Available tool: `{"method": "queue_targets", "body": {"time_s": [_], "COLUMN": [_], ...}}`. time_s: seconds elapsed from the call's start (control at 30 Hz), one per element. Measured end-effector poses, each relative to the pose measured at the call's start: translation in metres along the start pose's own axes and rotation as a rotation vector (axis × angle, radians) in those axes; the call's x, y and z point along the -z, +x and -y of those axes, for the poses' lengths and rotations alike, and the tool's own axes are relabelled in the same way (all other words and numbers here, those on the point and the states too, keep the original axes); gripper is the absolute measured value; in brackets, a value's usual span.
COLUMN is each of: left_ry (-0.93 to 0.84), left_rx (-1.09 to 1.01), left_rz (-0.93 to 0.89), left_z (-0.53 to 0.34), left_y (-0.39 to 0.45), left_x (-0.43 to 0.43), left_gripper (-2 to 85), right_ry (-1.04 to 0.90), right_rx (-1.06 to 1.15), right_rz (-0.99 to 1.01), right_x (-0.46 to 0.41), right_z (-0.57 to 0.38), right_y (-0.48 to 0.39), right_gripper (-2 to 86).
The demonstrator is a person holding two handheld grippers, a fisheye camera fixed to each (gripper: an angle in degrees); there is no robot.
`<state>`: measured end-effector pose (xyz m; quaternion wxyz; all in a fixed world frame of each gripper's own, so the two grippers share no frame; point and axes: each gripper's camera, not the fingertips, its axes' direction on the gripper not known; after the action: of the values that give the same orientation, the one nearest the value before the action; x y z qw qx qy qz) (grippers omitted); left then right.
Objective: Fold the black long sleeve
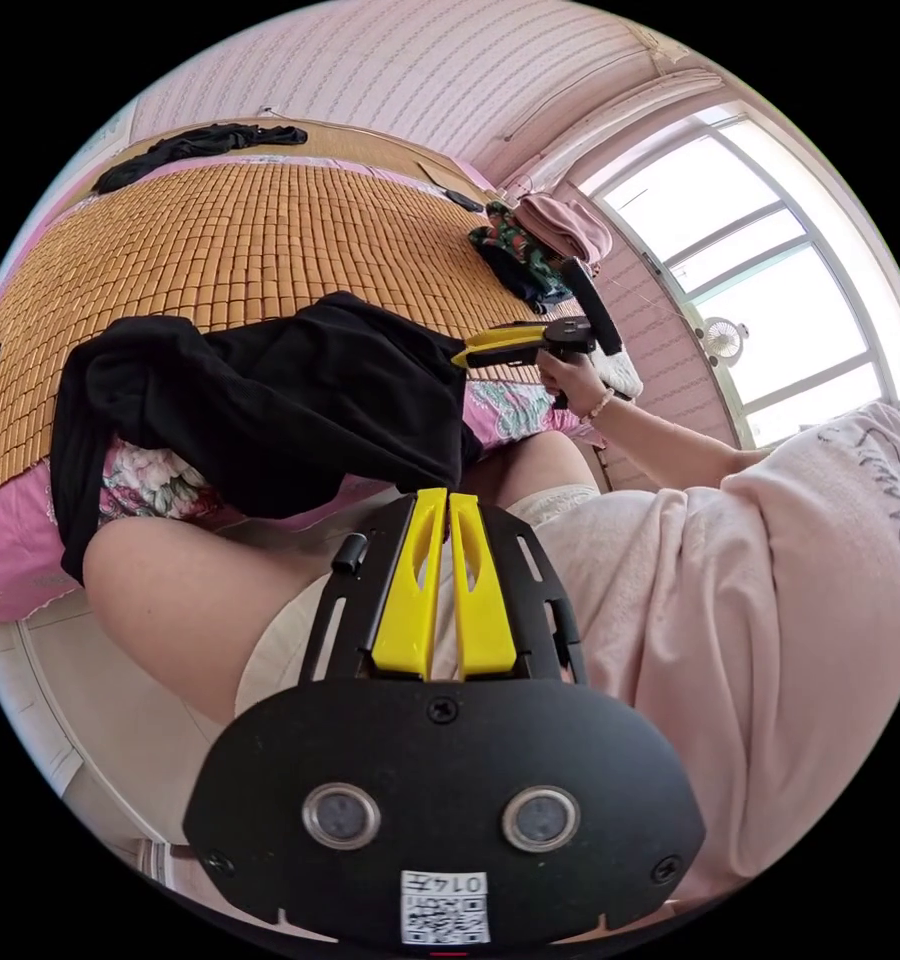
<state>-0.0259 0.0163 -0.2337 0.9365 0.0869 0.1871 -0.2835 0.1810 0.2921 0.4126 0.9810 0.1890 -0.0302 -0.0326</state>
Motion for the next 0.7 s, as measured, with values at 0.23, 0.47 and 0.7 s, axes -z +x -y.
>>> {"method": "queue_targets", "body": {"time_s": [0.23,0.47,0.7], "left_ry": [0.015,0.235,0.996], "left_rx": [0.001,-0.015,-0.245], "left_rz": [0.013,0.077,0.127], "left_z": [-0.017,-0.038,-0.083], "left_y": [0.006,0.002,0.043], "left_x": [0.022,0.101,0.324], "left_gripper": [-1.0,-1.0,-1.0], "right_ry": [-0.105,0.201,0.98], "right_rx": [0.051,-0.232,-0.081], "right_rz": [-0.009,0.386,0.857], "right_x": [-0.029,0.061,0.258], "right_z": [-0.011,-0.095,-0.193], "right_y": [0.0,0.109,0.157], "right_gripper": [7.5,0.4,0.4]}}
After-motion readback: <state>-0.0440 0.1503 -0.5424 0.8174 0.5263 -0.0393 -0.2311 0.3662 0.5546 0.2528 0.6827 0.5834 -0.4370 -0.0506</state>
